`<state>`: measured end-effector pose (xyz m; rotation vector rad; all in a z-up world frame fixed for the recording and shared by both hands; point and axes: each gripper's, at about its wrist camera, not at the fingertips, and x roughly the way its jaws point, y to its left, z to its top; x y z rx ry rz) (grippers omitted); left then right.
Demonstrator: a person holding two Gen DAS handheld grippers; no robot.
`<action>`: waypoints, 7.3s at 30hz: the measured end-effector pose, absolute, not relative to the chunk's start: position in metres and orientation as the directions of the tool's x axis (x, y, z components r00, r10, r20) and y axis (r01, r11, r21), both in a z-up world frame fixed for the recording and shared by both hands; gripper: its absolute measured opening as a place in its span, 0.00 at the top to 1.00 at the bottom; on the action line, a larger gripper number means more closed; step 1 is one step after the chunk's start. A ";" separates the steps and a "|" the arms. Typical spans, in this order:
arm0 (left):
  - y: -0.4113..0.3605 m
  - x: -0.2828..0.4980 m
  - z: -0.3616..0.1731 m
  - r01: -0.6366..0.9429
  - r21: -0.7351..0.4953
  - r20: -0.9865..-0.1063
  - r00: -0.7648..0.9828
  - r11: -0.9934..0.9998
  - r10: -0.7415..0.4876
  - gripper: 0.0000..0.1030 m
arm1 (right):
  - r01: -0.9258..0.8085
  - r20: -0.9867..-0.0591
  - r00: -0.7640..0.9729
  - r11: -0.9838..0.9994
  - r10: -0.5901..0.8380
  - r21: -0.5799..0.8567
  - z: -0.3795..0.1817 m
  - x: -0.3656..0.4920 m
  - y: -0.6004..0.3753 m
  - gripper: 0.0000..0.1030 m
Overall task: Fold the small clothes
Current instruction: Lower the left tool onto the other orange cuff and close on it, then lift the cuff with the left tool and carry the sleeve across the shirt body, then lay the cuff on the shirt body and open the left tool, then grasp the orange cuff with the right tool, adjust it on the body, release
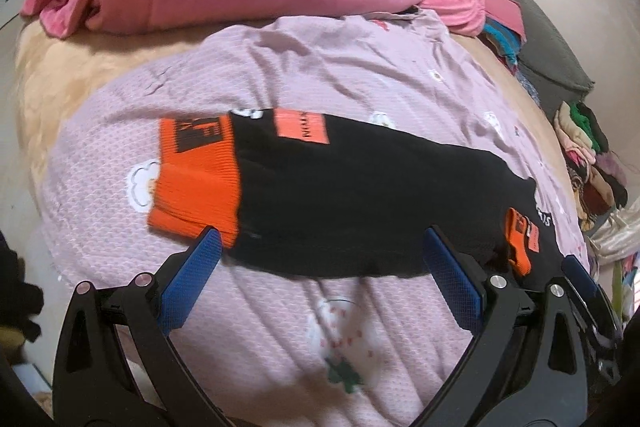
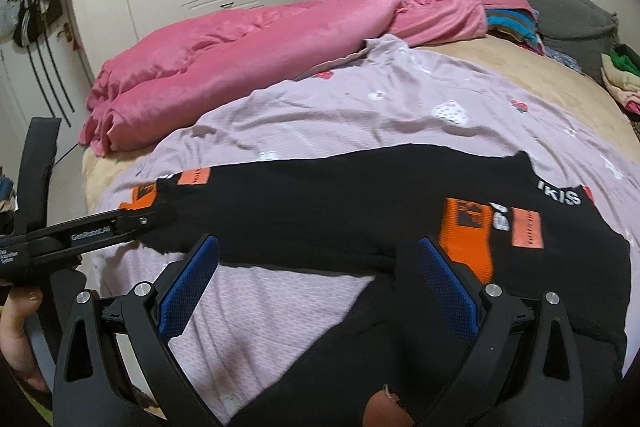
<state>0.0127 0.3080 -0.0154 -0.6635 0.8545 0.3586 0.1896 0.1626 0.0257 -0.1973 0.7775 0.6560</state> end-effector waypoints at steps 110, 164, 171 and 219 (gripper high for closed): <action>0.044 0.147 0.139 0.089 -0.430 -0.455 0.838 0.899 -0.301 0.95 | -0.017 -0.535 0.795 0.891 0.287 0.453 0.039 0.167 -0.202 0.04; 0.061 0.208 0.006 0.026 -0.326 -0.678 0.690 0.945 -0.253 0.19 | -0.025 -0.764 0.610 0.969 0.210 0.247 -0.023 0.262 -0.160 0.28; 0.107 0.206 0.008 -0.082 -0.372 -0.662 0.722 0.925 -0.202 0.19 | -0.059 -0.785 0.571 0.965 0.241 0.254 -0.046 0.277 -0.153 0.91; 0.044 0.201 -0.029 0.118 -0.246 -0.776 0.571 0.962 -0.268 0.50 | -0.215 -0.705 0.688 0.976 0.174 0.031 -0.004 0.259 -0.107 0.72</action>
